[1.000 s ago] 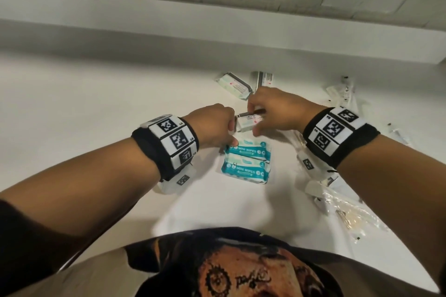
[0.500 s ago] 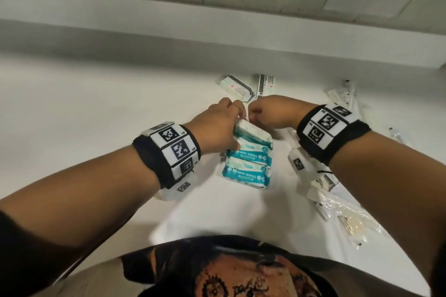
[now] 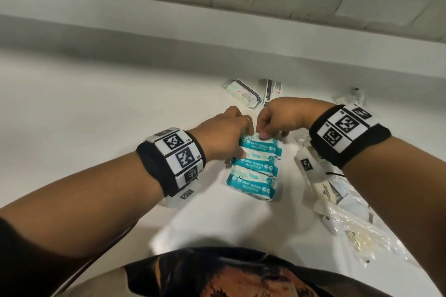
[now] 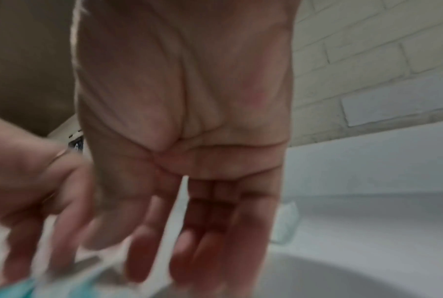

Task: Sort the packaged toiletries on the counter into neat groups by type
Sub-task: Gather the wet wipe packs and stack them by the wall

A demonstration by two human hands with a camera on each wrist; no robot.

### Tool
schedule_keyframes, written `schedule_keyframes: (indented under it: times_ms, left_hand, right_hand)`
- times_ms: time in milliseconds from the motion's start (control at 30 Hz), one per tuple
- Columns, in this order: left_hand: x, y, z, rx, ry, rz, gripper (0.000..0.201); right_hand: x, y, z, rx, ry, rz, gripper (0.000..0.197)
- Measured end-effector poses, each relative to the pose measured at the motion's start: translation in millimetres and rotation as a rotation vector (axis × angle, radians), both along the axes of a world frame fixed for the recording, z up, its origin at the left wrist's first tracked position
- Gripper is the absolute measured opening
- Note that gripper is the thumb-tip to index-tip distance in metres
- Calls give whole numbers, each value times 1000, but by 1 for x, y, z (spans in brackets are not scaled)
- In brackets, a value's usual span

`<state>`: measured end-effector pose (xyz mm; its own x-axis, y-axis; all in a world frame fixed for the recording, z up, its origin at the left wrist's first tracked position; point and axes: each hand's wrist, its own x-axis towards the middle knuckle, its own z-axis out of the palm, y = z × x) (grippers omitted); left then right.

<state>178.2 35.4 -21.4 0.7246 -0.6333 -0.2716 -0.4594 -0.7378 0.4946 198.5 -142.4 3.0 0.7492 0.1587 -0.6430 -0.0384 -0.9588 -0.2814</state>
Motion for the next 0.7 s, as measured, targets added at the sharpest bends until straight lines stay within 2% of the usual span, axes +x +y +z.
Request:
schedule_keyframes:
  times_ms: [67,133,200,267,333,400,467,533,600,667,700]
  left_hand:
    - [1,1,-1,19,36,-24,42]
    - [2,1,-1,35,21,-45,41]
    - [2,0,-2,53,-9,-51,42]
    - [1,-1,-2,56,-15,-45,43]
    - [0,0,-2,54,-9,-36,44]
    - [-1,1,-2,46,2,-30,44]
    - [-3,2,-2,20,26,-11,41]
    - [-4,3,-1,-3,38,7,37]
    - [-4,1,-1,4,32,-1,38]
    - [-4,0,1,21,16,-12,38]
    - [-4,0,1,27,12,-12,39]
  right_hand:
    - [12,7,1,-81,-245,7,15]
    - [27,16,-1,-114,-513,-15,23]
    - [39,27,-9,-160,-604,10,32]
    - [44,36,-21,-277,-605,82,39]
    - [43,36,-22,-300,-602,76,35]
    - [39,27,-12,-153,-470,-1,26]
    - [37,10,-1,80,-233,-101,14]
    - [31,-8,3,192,-50,-167,12]
    - [24,-22,-2,112,-39,-188,16]
    - [19,-27,-9,42,-135,-204,16]
    - [17,-28,-11,72,-169,-232,17]
